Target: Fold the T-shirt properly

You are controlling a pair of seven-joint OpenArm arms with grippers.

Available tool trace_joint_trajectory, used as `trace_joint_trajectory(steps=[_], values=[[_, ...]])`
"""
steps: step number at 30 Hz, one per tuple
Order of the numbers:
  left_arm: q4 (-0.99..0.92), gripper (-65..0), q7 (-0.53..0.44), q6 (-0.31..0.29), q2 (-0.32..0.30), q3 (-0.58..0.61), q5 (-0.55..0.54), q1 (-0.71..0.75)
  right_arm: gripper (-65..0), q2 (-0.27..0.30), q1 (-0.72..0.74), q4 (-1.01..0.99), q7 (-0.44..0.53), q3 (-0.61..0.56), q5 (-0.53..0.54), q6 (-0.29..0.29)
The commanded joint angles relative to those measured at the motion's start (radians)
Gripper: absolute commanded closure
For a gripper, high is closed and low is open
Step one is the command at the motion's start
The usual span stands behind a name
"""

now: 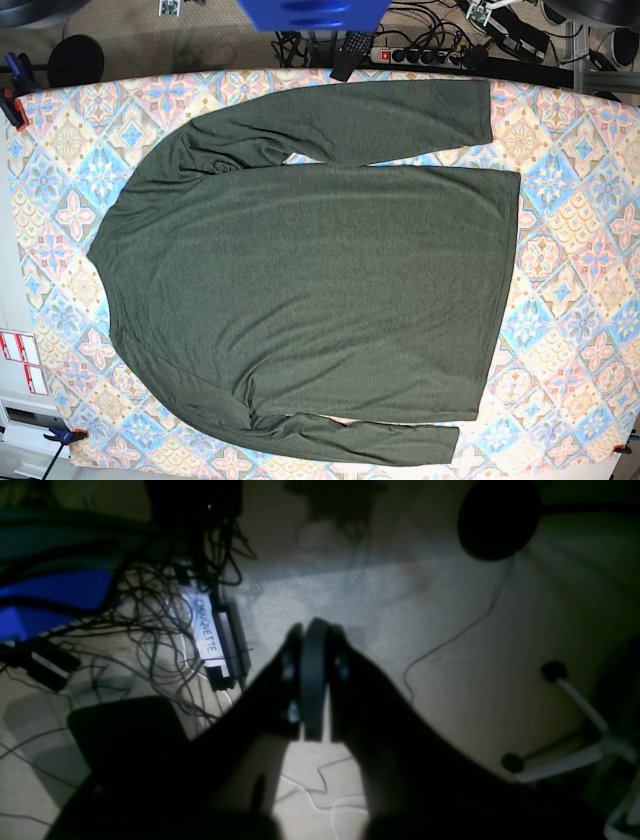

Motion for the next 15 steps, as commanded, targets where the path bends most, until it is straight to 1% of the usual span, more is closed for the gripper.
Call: trace_joint_trajectory(steps=[1, 4, 6, 8, 11, 15], values=[[0.083, 0.0, -0.02, 0.003, -0.036, -0.002, -0.031, 0.034, 0.0, 0.007, -0.033, 0.031, 0.013, 0.004, 0.0, -0.002], [0.182, 0.0, -0.018, 0.004, -0.065, -0.005, -0.11, 0.079, 0.0, 0.007, -0.068, 0.105, 0.011, 0.004, 0.001, -0.002], [0.251, 0.0, -0.017, 0.004, -0.087, -0.035, -0.175, 0.116, 0.0, 0.007, -0.088, 0.154, 0.005, 0.004, 0.001, -0.002], [0.313, 0.0, -0.017, 0.004, -0.093, -0.071, -0.216, 0.14, 0.0, 0.007, -0.099, 0.203, -0.024, 0.004, 0.001, -0.002], [0.396, 0.0, -0.015, 0.004, -0.097, -0.126, -0.258, 0.159, 0.0, 0.007, -0.11, 0.292, -0.075, 0.004, 0.001, -0.002], [0.472, 0.0, -0.012, 0.003, -0.097, -0.175, -0.279, 0.16, 0.0, 0.007, -0.111, 0.396, -0.138, 0.004, 0.001, -0.002]])
